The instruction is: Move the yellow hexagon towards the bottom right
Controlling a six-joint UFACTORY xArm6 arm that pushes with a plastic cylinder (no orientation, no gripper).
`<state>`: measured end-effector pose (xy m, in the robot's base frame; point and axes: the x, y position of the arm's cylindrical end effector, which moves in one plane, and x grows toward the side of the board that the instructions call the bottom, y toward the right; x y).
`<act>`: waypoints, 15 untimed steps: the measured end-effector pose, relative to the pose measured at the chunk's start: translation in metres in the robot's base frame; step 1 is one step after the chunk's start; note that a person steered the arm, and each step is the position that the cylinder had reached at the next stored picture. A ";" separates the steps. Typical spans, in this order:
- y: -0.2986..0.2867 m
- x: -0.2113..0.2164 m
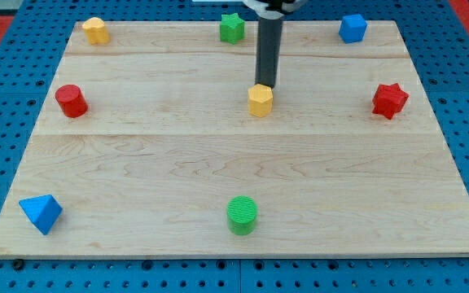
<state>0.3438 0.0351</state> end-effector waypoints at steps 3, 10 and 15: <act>0.008 0.045; 0.055 0.163; 0.107 0.198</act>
<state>0.5420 0.1425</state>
